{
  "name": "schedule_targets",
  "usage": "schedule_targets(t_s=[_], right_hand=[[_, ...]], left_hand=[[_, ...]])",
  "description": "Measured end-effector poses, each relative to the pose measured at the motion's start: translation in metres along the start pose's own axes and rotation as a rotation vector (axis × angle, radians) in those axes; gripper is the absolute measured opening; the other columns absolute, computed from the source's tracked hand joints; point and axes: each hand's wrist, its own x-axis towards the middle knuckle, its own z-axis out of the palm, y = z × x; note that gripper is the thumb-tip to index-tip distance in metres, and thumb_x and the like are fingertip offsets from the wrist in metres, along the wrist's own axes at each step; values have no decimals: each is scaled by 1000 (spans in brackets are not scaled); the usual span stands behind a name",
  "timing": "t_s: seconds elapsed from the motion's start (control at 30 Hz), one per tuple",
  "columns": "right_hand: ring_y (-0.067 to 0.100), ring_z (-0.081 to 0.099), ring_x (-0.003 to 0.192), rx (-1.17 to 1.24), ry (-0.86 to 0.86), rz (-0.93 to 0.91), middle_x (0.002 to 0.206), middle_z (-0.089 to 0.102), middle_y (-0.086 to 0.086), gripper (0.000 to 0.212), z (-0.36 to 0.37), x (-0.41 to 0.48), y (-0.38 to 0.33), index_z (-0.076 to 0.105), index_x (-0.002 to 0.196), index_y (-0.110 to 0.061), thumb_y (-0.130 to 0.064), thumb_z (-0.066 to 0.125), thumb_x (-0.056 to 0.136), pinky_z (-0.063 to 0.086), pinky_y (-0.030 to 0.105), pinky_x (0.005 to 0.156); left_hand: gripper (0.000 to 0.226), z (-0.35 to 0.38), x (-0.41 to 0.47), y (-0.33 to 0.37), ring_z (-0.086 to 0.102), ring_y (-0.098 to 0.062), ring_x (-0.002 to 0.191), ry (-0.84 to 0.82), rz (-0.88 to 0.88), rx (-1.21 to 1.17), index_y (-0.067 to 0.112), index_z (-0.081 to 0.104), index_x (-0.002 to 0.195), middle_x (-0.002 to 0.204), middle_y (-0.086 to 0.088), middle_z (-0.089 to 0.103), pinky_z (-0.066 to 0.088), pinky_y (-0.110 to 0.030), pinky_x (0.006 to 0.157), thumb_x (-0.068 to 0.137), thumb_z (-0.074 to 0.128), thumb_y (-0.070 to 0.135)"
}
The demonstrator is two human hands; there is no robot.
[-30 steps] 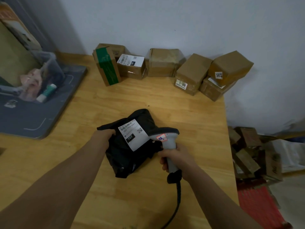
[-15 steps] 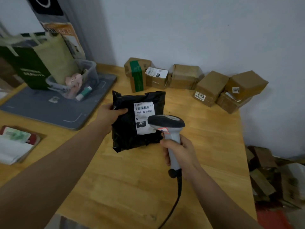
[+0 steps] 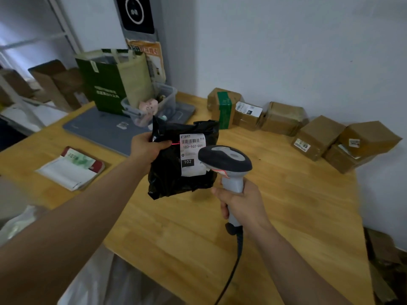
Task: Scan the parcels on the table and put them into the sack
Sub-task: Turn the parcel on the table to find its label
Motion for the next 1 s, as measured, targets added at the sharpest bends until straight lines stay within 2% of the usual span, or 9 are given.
schedule_targets(t_s=[0.2, 0.43, 0.57, 0.77, 0.87, 1.0], right_hand=[[14, 43, 36, -19, -50, -39, 48, 49, 6, 15, 26, -2, -7, 55, 88, -11, -8, 70, 85, 40, 23, 41], [16, 44, 40, -28, -87, -21, 50, 51, 6, 16, 49, -4, -7, 57, 93, -13, -12, 71, 84, 41, 28, 46], [15, 45, 39, -65, -108, -26, 50, 52, 5, 16, 63, -5, -8, 56, 89, -17, -14, 71, 84, 41, 28, 47], [16, 45, 38, -84, -145, -70, 51, 52, 7, 16, 86, -10, -11, 56, 84, -16, -13, 71, 84, 41, 28, 45], [17, 47, 42, -54, -218, -77, 50, 54, 1, 17, 103, -14, -13, 57, 89, -10, -13, 73, 83, 43, 31, 46], [16, 48, 43, -43, -351, -53, 51, 55, 0, 19, 136, -23, -13, 56, 89, -12, -12, 73, 83, 43, 28, 44]], left_hand=[[28, -31, 1, -5, 64, -19, 79, 31, -1, -26, 9, 67, 105, 87, -3, 67, 49, -33, 78, 79, 73, 0], [28, -58, -1, -9, 64, -19, 78, 104, -6, -32, 9, 67, 104, 85, -2, 66, 51, -34, 78, 78, 75, 1], [31, -75, -3, -13, 65, -25, 88, 138, -6, -49, 10, 67, 107, 95, -8, 67, 52, -36, 83, 78, 75, 2], [26, -101, -13, -18, 63, -17, 76, 187, -10, -88, 14, 65, 101, 84, -1, 65, 49, -33, 76, 80, 74, 3], [23, -131, -21, -21, 65, -23, 82, 283, -5, -82, 13, 66, 98, 87, -3, 65, 53, -37, 82, 79, 75, 5], [16, -201, -34, -33, 67, -25, 87, 556, -1, -118, 16, 66, 90, 87, -3, 68, 55, -37, 82, 78, 75, 10]])
